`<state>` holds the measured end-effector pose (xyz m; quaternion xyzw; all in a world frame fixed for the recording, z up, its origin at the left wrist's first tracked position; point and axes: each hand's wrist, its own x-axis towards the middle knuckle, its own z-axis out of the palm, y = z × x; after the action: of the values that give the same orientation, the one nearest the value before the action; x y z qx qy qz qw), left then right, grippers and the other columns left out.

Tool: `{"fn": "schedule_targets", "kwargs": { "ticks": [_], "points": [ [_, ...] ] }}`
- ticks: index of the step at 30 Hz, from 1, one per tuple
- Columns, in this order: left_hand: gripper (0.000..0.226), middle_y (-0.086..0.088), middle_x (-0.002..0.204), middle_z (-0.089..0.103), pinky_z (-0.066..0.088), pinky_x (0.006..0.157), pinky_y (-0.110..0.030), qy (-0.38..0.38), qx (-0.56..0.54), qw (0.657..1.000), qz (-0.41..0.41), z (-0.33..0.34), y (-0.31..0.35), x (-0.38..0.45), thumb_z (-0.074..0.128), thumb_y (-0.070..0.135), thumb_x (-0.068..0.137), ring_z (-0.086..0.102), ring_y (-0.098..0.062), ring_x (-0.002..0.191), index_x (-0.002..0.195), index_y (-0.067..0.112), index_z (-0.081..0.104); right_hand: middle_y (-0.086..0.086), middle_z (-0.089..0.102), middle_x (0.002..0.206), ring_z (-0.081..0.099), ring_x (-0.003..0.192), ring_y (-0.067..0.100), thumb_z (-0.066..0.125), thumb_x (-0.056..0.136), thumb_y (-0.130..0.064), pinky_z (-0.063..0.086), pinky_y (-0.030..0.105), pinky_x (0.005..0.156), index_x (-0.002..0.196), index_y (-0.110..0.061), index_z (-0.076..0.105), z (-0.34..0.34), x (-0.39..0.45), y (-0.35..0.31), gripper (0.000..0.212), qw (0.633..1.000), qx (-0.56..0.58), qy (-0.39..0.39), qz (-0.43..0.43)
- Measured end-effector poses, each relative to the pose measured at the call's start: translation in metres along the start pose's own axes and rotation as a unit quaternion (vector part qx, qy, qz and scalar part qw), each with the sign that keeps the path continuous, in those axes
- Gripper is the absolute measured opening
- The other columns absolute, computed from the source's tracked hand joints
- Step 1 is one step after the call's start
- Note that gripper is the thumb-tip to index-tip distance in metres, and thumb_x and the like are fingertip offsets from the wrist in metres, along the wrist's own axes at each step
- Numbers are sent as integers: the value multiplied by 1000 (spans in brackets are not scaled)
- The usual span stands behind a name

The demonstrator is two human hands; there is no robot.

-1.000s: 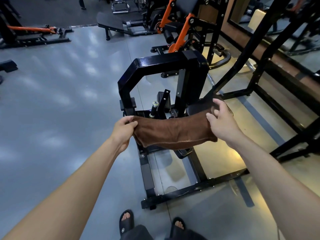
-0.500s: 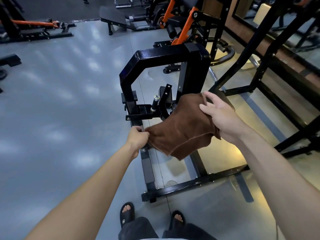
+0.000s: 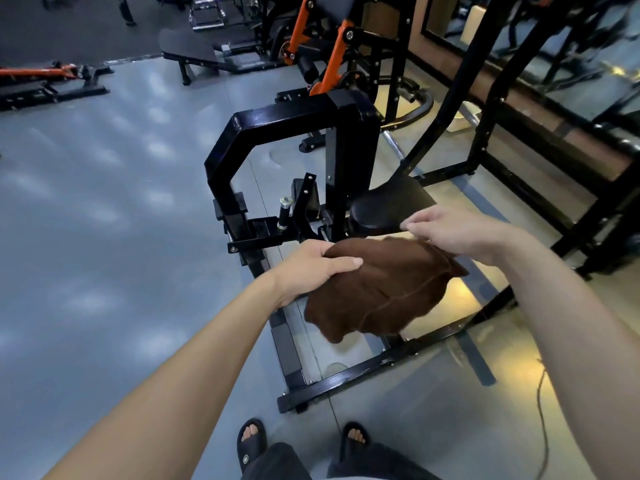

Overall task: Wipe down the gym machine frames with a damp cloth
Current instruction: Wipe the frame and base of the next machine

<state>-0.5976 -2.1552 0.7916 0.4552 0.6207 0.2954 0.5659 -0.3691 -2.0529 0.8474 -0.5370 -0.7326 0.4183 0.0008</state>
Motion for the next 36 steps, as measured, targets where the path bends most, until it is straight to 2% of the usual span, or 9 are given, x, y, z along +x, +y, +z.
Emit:
{"fn": "schedule_targets", "kwargs": {
  "ticks": [3, 7, 12, 17, 20, 22, 25, 29, 36],
  "points": [
    [19, -6, 102, 79, 60, 86, -33, -16, -6, 1000, 16, 3, 13, -8, 69, 26, 98, 77, -23, 95, 114, 18, 78, -1, 69, 118, 66, 108, 21, 46, 112, -31, 56, 33, 90, 136, -25, 66, -2, -3, 15, 33, 999, -29, -36, 22],
    [22, -9, 106, 78, 57, 66, -25, -45, -86, 995, 18, -4, 31, -17, 62, 17, 102, 74, -20, 91, 122, 16, 73, 12, 73, 123, 67, 119, 33, 52, 107, -36, 52, 47, 106, 127, -23, 74, -8, -4, 25, 32, 964, 244, -100, -28],
    [29, -7, 108, 75, 62, 61, -30, -53, -277, 959, 27, -11, 50, -16, 58, 17, 102, 73, -18, 84, 129, 20, 69, 18, 59, 143, 56, 134, 35, 45, 100, -69, 45, 51, 111, 146, -9, 54, 40, 13, 49, 76, 633, 743, -211, -53],
    [21, -8, 101, 76, 61, 79, -41, 65, -363, 926, -73, -18, 40, 7, 57, 17, 104, 73, -21, 84, 122, 18, 67, 29, 62, 138, 68, 117, 45, 36, 95, -83, 58, 60, 90, 140, 2, 60, 121, 18, 55, 99, 530, 827, -179, 54],
    [27, -15, 109, 75, 58, 87, -43, 101, -375, 913, -123, -25, 22, 10, 54, 16, 104, 72, -26, 93, 127, 5, 64, 27, 52, 150, 58, 132, 43, 46, 97, -74, 51, 58, 106, 147, 2, 52, 134, 17, 56, 91, 476, 857, -185, 72],
    [26, -14, 106, 75, 63, 78, -39, 106, -366, 914, -139, -27, 12, 9, 53, 13, 103, 73, -25, 89, 124, 3, 64, 23, 56, 147, 61, 129, 36, 55, 102, -54, 49, 49, 107, 144, -1, 57, 135, 15, 46, 67, 534, 820, -185, 88],
    [28, -12, 110, 73, 59, 60, -28, 110, -303, 934, -155, -25, 0, 7, 50, 12, 101, 73, -22, 79, 123, 2, 65, 17, 65, 138, 65, 123, 33, 56, 104, -22, 54, 40, 94, 145, -8, 56, 134, 28, 42, 43, 719, 683, -92, 86],
    [24, -21, 114, 74, 59, 70, -32, 183, -176, 957, -138, -18, -15, 7, 52, 11, 106, 70, -24, 82, 114, -2, 71, 2, 67, 132, 67, 116, 21, 72, 97, -29, 52, 40, 105, 133, -50, 50, 130, 41, 52, 47, 892, 443, 76, 39],
    [27, -6, 85, 77, 58, 68, -26, 261, 11, 962, -73, -5, -39, 10, 58, 17, 104, 69, -18, 75, 86, 16, 79, -6, 66, 121, 62, 113, 21, 73, 93, -45, 51, 36, 88, 118, -30, 63, 123, 45, 49, 31, 965, 125, 227, 47]
  ]
}}
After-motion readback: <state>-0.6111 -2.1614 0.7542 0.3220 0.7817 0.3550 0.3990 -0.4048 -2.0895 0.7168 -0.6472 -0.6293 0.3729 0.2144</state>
